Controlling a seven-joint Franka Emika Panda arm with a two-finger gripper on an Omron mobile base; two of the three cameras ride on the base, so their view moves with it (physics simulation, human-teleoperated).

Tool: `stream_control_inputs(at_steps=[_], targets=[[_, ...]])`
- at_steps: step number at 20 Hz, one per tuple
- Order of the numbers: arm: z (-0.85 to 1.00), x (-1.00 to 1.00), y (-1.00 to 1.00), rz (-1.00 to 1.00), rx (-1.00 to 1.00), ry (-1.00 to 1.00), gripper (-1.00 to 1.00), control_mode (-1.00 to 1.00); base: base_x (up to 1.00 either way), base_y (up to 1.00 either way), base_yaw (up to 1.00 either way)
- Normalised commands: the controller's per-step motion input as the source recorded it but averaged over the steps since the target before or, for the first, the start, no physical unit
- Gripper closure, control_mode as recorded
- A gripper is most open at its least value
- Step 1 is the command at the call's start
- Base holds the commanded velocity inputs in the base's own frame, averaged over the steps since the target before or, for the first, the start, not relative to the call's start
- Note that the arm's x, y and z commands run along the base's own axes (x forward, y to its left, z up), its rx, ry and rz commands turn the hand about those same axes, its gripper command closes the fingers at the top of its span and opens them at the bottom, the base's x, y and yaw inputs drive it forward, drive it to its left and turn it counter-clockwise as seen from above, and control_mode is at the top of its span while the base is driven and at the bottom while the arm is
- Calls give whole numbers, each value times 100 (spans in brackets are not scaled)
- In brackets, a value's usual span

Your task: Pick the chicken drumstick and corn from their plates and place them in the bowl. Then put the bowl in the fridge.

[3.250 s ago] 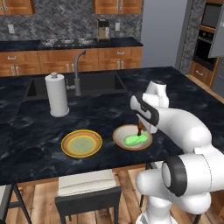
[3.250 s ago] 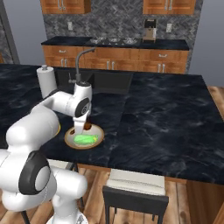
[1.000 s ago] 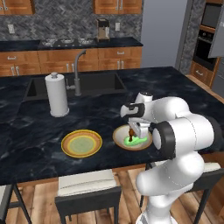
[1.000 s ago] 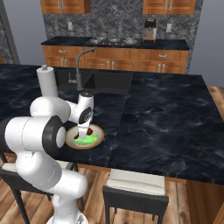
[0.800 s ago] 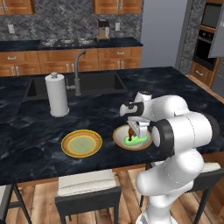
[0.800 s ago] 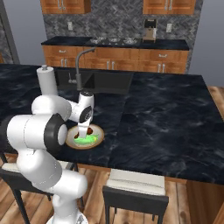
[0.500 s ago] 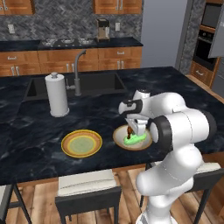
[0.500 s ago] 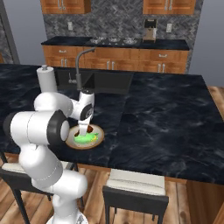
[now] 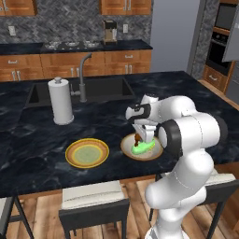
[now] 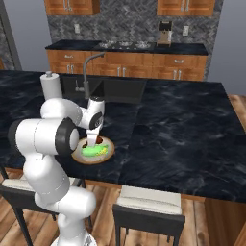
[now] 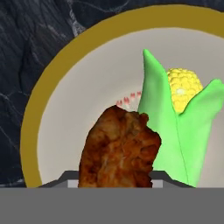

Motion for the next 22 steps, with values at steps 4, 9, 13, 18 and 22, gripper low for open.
stream_control_inputs(at_steps=[4, 9, 13, 18, 22], targets=[[16, 0, 0, 0, 0, -6, 100, -100, 0, 0, 0], [-1, -2, 0, 0, 0, 1, 100, -100, 0, 0, 0], [-28, -7, 0, 0, 0, 1, 100, -100, 0, 0, 0], [-27, -14, 0, 0, 0, 2, 100, -100, 0, 0, 0], [-14, -8, -1, 0, 0, 0, 100, -100, 0, 0, 0]])
